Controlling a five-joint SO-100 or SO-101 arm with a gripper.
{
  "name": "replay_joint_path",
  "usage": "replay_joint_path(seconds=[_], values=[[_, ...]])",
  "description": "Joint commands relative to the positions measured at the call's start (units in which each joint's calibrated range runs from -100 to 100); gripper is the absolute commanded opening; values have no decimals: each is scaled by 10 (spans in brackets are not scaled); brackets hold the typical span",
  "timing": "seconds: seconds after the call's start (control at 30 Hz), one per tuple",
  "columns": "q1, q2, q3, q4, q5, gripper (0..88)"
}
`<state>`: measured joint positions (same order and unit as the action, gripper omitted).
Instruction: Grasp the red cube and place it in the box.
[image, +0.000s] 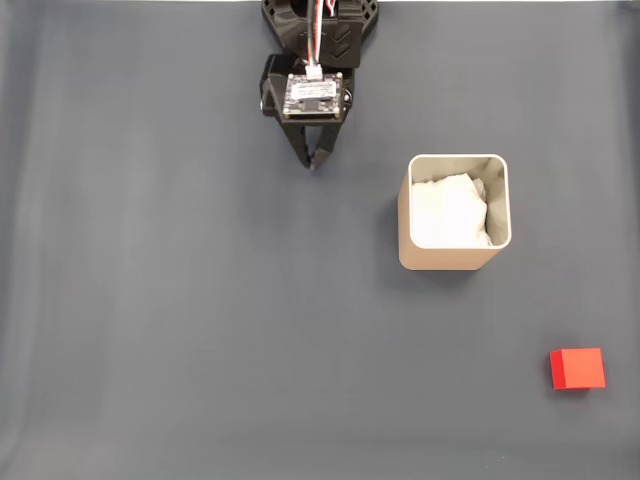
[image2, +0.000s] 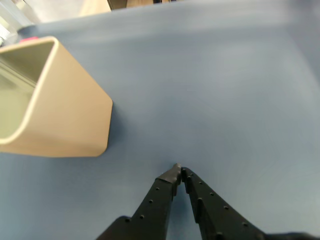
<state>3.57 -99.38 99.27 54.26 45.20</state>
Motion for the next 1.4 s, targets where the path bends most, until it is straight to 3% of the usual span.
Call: replay_joint_path(seconds=[0.0,0.4,0.7,1.37], values=[[13,-5,4,-56,2,2],[12,21,-116,-83,0,2],[-6,163,-283,-72,-3,2],[-135,416,-547,-46,60,2]])
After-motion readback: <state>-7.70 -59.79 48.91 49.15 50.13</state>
